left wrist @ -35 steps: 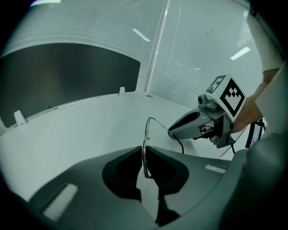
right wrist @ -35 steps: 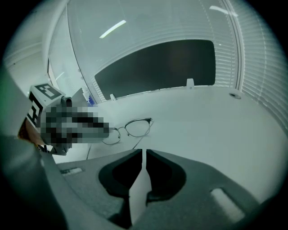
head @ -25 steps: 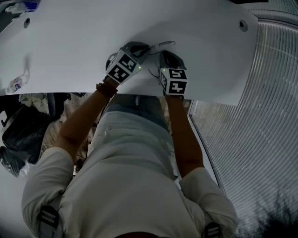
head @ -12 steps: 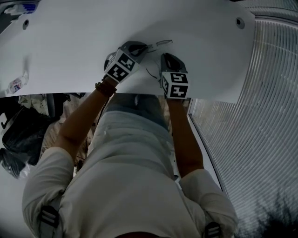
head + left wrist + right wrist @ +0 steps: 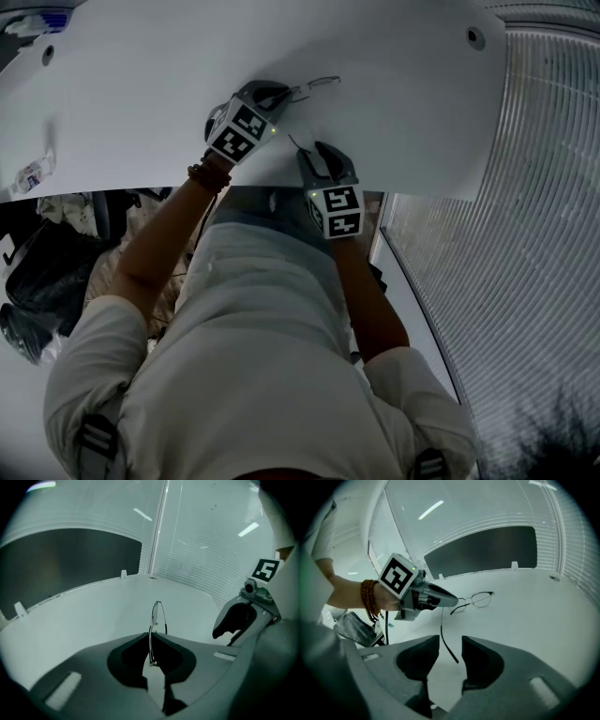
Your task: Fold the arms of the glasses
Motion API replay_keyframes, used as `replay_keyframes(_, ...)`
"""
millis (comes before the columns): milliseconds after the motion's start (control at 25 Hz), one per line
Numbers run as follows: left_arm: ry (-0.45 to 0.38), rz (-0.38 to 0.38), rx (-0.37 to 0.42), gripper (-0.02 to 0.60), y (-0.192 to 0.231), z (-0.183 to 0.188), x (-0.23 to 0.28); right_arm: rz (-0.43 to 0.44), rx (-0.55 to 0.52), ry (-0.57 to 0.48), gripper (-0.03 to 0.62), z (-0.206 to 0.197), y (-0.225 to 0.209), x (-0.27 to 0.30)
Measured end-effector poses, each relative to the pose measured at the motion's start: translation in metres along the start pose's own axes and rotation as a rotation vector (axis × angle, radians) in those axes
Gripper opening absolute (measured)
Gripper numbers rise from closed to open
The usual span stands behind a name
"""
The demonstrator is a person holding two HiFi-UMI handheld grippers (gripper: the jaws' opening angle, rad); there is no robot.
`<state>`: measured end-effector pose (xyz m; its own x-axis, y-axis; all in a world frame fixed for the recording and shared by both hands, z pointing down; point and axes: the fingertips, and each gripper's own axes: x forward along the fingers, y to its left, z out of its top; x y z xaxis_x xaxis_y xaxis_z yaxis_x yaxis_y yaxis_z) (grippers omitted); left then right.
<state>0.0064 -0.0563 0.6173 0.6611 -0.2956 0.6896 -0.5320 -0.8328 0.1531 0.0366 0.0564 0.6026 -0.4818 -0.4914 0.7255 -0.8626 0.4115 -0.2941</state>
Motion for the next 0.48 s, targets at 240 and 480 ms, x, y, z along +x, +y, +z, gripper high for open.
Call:
replay_keyframes(240, 0.005, 0.008, 0.0, 0.023, 0.001, 0.001, -0.001, 0.008, -0.057, 0.029, 0.166, -0.006, 0.021, 0.012)
replay_keyframes(480, 0.005, 0.007, 0.003, 0.023, 0.001, 0.003, -0.002, -0.042, -0.157, 0.053, 0.166, -0.007, 0.016, 0.025)
